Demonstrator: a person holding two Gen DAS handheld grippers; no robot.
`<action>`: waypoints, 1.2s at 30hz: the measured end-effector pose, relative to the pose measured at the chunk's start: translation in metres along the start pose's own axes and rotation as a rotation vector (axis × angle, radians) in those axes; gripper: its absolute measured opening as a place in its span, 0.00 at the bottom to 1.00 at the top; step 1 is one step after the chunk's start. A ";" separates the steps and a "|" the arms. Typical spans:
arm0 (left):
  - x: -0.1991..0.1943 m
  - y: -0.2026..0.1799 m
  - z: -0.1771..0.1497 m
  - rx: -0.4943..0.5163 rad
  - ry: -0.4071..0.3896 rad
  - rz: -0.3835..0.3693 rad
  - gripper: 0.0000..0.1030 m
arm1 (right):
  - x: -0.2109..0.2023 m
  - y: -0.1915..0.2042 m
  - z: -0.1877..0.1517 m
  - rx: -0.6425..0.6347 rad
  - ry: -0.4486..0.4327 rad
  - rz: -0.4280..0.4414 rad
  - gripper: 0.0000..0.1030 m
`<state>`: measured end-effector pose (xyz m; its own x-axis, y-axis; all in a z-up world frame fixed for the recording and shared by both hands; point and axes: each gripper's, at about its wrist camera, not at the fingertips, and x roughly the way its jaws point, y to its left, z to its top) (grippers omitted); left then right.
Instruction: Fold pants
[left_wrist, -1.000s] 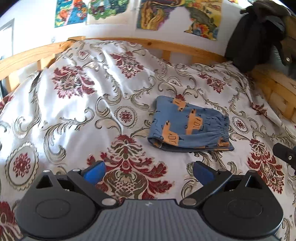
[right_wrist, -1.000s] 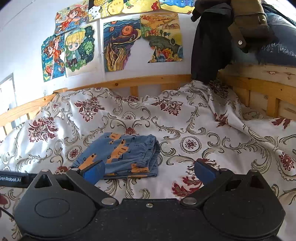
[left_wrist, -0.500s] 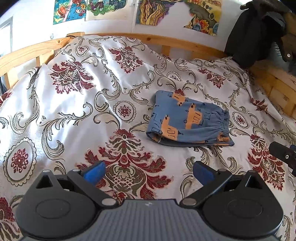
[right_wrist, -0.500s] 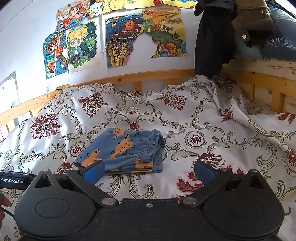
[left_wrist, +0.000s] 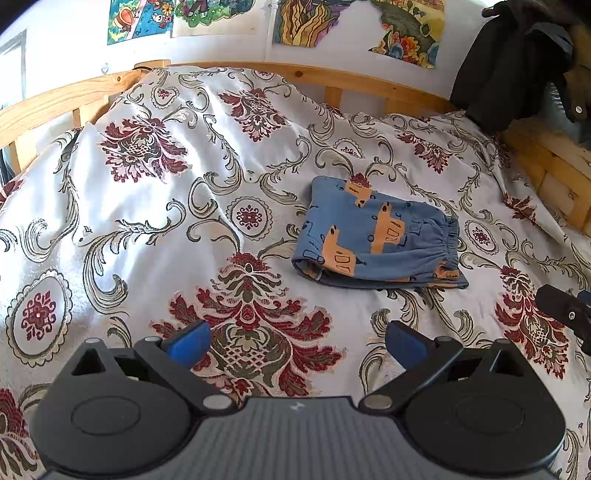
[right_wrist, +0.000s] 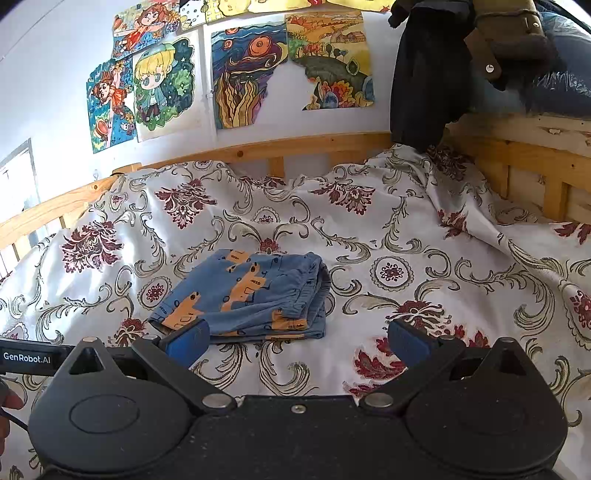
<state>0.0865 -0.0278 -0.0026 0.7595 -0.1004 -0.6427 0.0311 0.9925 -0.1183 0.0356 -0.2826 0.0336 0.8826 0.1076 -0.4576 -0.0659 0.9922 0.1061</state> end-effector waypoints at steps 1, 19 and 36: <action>0.000 0.000 0.000 0.001 0.000 0.000 1.00 | 0.000 0.000 0.000 0.000 0.001 0.000 0.99; 0.000 0.002 -0.001 0.004 0.004 -0.009 1.00 | 0.002 0.001 -0.002 -0.003 0.019 0.000 0.99; -0.004 -0.004 -0.001 0.049 -0.012 0.025 1.00 | 0.002 0.001 -0.002 -0.006 0.024 0.002 0.99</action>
<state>0.0826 -0.0317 -0.0002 0.7682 -0.0746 -0.6358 0.0431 0.9970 -0.0650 0.0369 -0.2809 0.0310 0.8711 0.1111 -0.4784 -0.0704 0.9923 0.1022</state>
